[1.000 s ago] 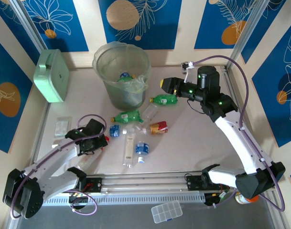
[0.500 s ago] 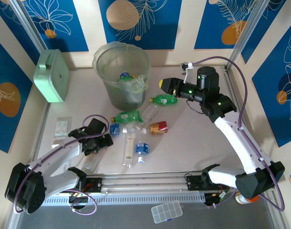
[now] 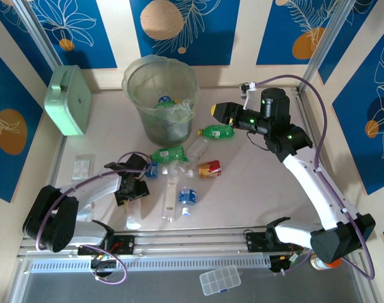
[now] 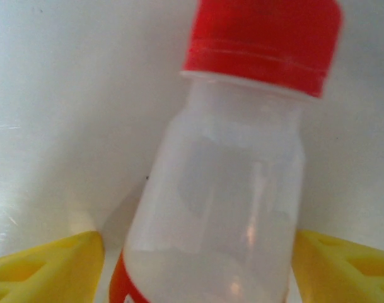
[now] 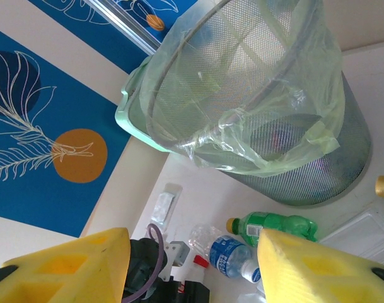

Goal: Put the plastic bottles in the bin

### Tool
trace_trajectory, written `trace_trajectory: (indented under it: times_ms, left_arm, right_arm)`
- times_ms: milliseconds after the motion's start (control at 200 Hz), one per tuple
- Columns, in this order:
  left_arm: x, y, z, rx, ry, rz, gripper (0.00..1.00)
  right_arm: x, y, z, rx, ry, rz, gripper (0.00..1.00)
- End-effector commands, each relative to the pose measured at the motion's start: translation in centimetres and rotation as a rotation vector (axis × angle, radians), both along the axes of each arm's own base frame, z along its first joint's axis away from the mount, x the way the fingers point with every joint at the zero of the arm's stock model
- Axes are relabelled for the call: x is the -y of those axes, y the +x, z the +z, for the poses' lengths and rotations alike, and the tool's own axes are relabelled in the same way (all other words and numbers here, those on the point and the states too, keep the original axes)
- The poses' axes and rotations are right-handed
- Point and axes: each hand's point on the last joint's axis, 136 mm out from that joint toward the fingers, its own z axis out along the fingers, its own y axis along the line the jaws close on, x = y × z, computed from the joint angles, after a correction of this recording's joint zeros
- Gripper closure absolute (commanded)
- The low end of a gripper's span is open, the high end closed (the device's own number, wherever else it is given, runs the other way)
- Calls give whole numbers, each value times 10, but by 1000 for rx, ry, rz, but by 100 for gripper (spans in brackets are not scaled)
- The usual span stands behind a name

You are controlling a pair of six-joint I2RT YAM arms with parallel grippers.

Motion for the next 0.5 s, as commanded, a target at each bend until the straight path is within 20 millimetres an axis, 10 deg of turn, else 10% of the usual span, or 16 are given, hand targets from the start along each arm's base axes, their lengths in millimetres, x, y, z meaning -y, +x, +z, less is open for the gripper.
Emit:
trace_trajectory:
  times_ms: [0, 495]
  left_arm:
    - [-2, 3, 8, 21, 0, 4, 27]
    - [0, 10, 26, 88, -19, 6, 47]
  right_arm:
    - [0, -3, -3, -10, 12, 12, 43]
    - [2, -2, -9, -23, 16, 6, 44]
